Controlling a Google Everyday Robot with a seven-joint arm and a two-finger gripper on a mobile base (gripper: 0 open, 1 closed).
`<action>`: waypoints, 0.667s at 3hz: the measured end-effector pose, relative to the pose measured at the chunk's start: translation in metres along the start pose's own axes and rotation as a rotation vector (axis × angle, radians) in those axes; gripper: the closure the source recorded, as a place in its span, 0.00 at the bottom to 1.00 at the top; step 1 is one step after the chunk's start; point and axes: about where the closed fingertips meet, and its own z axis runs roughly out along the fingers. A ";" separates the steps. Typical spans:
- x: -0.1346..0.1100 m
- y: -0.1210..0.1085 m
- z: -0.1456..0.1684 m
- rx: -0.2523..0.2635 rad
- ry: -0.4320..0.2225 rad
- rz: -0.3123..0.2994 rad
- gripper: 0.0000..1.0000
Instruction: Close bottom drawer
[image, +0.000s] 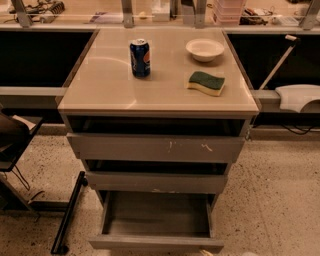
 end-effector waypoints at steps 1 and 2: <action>-0.004 -0.015 0.000 0.022 -0.008 -0.007 0.00; -0.035 -0.049 0.011 0.052 -0.030 -0.055 0.00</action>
Offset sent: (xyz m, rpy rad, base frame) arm 0.1316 0.0162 0.0212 -0.0184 -0.1767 -0.0078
